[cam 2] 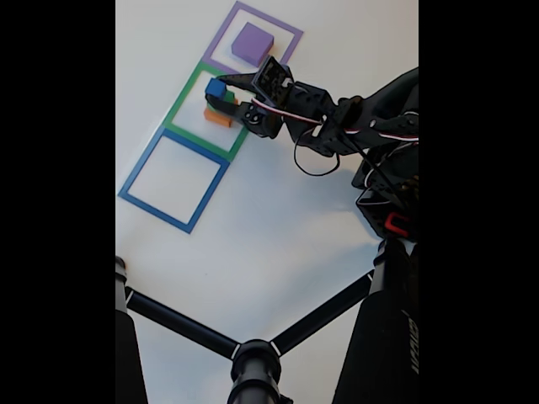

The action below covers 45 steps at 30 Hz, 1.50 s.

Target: Tower of hanoi

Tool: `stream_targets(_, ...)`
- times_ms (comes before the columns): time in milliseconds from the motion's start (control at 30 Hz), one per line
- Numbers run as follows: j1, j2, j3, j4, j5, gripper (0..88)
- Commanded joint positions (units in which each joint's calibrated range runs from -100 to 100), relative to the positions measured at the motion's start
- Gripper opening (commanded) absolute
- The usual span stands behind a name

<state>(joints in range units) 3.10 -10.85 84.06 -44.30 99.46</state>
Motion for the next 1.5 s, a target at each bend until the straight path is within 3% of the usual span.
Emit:
stream_targets(0,-0.22,0.47,-0.34,-2.91,0.54,1.6)
stream_targets(467,1.02,2.33,-0.15,-2.99,0.54,2.4)
stream_targets(900,2.36,3.78,-0.34,-3.72,0.54,22.4)
stream_targets(1133,2.08,-0.42,0.48,-2.83,0.54,23.6)
stream_targets(1233,1.6,-6.55,1.03,1.95,0.54,23.6)
stream_targets(1367,1.79,-20.76,0.66,17.17,0.54,23.1)
stream_targets(1467,2.27,-31.74,-1.61,31.18,0.54,13.1)
